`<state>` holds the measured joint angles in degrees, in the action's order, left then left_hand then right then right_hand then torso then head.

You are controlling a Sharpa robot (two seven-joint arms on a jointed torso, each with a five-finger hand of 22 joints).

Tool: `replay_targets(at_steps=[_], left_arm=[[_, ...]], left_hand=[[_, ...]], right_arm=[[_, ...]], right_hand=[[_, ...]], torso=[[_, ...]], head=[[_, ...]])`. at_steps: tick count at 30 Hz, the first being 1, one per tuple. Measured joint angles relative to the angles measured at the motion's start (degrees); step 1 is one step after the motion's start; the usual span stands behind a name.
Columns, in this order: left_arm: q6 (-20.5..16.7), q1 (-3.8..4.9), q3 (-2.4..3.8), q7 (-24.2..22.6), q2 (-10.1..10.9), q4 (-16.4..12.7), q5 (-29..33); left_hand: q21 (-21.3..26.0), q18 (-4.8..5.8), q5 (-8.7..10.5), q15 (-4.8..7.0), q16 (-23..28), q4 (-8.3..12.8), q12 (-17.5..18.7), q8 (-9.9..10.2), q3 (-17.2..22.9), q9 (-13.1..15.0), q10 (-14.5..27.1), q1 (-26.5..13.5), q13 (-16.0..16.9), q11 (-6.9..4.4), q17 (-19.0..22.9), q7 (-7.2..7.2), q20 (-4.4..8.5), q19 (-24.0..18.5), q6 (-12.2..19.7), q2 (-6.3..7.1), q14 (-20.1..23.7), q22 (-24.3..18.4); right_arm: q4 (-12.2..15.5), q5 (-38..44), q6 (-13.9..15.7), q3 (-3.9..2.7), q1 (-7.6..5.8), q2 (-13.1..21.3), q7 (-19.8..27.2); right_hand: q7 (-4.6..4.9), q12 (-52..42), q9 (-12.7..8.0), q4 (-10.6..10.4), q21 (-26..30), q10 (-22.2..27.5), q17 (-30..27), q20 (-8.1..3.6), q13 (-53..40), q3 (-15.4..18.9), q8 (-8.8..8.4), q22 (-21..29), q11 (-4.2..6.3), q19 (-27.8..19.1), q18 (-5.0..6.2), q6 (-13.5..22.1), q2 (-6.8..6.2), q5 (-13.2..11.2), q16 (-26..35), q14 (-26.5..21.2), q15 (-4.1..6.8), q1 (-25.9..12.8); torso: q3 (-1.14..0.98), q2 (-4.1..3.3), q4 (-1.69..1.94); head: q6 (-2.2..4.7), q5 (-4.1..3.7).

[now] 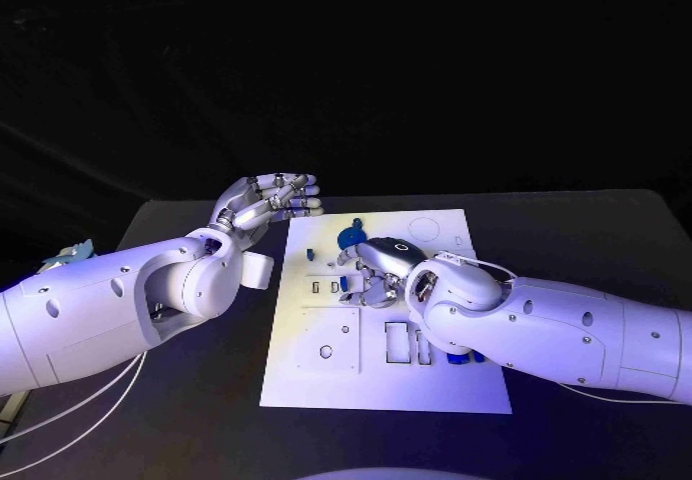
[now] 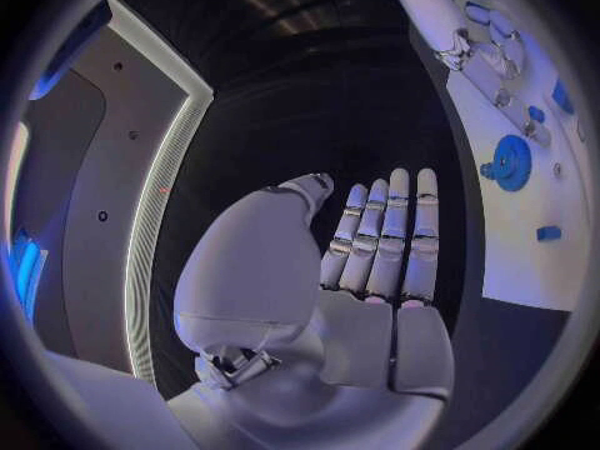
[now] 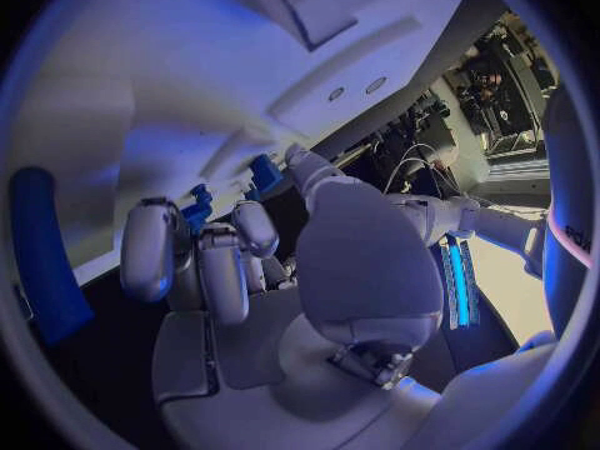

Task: Assemble the parts on the task board

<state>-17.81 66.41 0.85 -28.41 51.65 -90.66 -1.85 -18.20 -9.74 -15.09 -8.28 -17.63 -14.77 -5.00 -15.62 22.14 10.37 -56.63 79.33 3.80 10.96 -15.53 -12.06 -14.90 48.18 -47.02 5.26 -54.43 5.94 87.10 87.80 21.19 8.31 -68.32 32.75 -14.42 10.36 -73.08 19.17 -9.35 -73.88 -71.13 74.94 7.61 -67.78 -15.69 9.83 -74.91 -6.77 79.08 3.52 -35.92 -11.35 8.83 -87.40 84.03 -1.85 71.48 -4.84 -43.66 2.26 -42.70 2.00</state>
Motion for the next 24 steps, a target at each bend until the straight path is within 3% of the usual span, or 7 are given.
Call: replay_targets(at_steps=[5,7,11,14,16,20,24], left_arm=[[0.4,0.00,0.00,2.5,0.4,1.0,-1.2],[0.6,0.01,0.00,4.6,0.4,1.5,-2.6],[1.6,0.03,0.00,10.1,0.1,2.9,-7.1],[3.2,0.03,0.00,15.1,-0.3,3.8,-11.9],[4.7,0.04,0.00,18.6,-0.6,4.2,-15.3],[8.8,0.15,0.00,26.9,-1.1,4.7,-23.9],[12.7,1.12,-0.06,34.3,-1.8,5.0,-31.6]], left_hand=[[-4.5,0.00,0.31,2.64,-8.2,-0.2,-0.8,0.2,0.2,0.2,-4.2,-1.5,0.7,-1.67,-4.9,0.03,2.83,7.4,0.0,1.47,-9.1,1.8],[-7.0,0.01,0.31,3.53,-13.3,-0.3,-1.3,0.4,0.2,0.3,-5.5,-1.7,0.9,-2.33,-7.9,0.08,4.07,10.0,-0.3,1.71,-11.9,3.0],[-14.6,0.01,0.31,5.46,-28.4,-0.5,-5.7,0.0,-0.4,0.9,-9.8,-2.2,3.3,-3.83,-16.9,0.52,6.61,15.3,-1.4,2.15,-16.5,7.0],[-23.7,0.02,0.31,7.37,-48.9,-0.8,-17.1,-4.0,-2.7,3.1,-10.3,-3.0,11.6,-5.53,-36.5,2.29,8.38,17.9,-2.8,2.18,-21.8,12.4],[-29.0,0.01,0.31,7.73,-56.6,-1.2,-27.4,-7.5,-4.6,5.1,-6.7,-4.1,19.5,-6.34,-45.1,2.88,9.00,16.6,-2.3,1.59,-24.0,15.8],[-36.1,0.01,0.31,8.79,-63.0,-2.0,-42.4,-16.0,-7.9,10.4,-3.4,-10.9,29.9,-7.66,-54.1,4.35,9.80,14.6,-1.0,-0.32,-28.0,20.5],[-40.6,0.01,0.91,9.82,-64.8,-2.2,-50.7,-22.1,-9.4,14.5,-4.6,-13.6,36.8,-8.88,-57.0,5.53,10.52,14.8,-0.6,-0.77,-29.2,25.2]], right_arm=[[1.3,-2.1,2.4,-0.24,-0.51,2.0,3.2],[1.9,-4.5,3.1,-0.44,-1.22,3.3,5.7],[3.5,-10.0,4.2,-0.67,-2.86,6.4,11.3],[5.1,-14.7,4.7,-0.77,-4.00,9.1,15.3],[5.9,-18.0,4.9,-0.85,-4.68,10.8,17.4],[6.7,-24.8,5.6,-1.08,-5.95,13.8,21.2],[6.7,-29.6,6.1,-1.19,-7.12,15.4,23.8]], right_hand=[[0.38,0.0,1.1,-0.8,1.4,0.5,0.0,0.32,0.5,2.2,0.35,0.0,0.35,-0.3,0.13,-3.7,2.21,1.1,0.3,0.0,0.00,3.1],[0.37,0.0,1.1,-0.8,2.2,0.9,0.0,0.34,0.9,2.2,0.34,0.0,0.51,-0.8,0.91,-3.7,2.43,1.8,0.3,0.0,0.00,3.8],[0.40,0.7,1.1,-0.6,3.8,1.9,0.0,0.29,1.7,1.7,0.34,0.6,0.30,-1.8,0.91,-4.7,2.74,3.3,1.0,0.0,0.00,4.7],[0.67,1.7,1.6,-0.9,6.2,3.3,0.0,0.25,3.0,1.0,1.72,2.3,0.47,-3.4,1.81,-7.4,3.26,3.9,2.2,0.0,0.00,5.2],[0.66,1.8,1.7,-0.9,6.8,3.5,0.0,0.18,3.4,0.6,2.33,2.7,0.61,-3.5,1.81,-8.3,3.34,3.9,2.3,0.0,0.00,5.3],[0.39,2.0,1.8,-1.2,6.8,3.6,0.0,0.18,3.8,0.3,2.72,2.8,0.77,-3.5,1.81,-8.6,3.34,3.9,2.3,0.0,0.00,5.3],[0.39,2.1,1.8,-1.2,6.8,3.7,0.0,0.18,3.9,0.2,2.78,2.8,0.84,-3.5,1.81,-8.6,3.34,4.1,2.5,0.0,0.00,5.3]], torso=[[0.01,0.16,-0.29],[0.03,0.30,-0.42],[0.14,0.70,-0.63],[0.24,1.05,-0.79],[0.31,1.25,-0.89],[0.46,1.70,-1.13],[0.53,2.10,-1.29]], head=[[0.22,0.04],[0.37,0.11],[0.44,0.39],[0.35,0.67],[0.20,0.88],[-0.09,1.41],[-0.40,1.91]])
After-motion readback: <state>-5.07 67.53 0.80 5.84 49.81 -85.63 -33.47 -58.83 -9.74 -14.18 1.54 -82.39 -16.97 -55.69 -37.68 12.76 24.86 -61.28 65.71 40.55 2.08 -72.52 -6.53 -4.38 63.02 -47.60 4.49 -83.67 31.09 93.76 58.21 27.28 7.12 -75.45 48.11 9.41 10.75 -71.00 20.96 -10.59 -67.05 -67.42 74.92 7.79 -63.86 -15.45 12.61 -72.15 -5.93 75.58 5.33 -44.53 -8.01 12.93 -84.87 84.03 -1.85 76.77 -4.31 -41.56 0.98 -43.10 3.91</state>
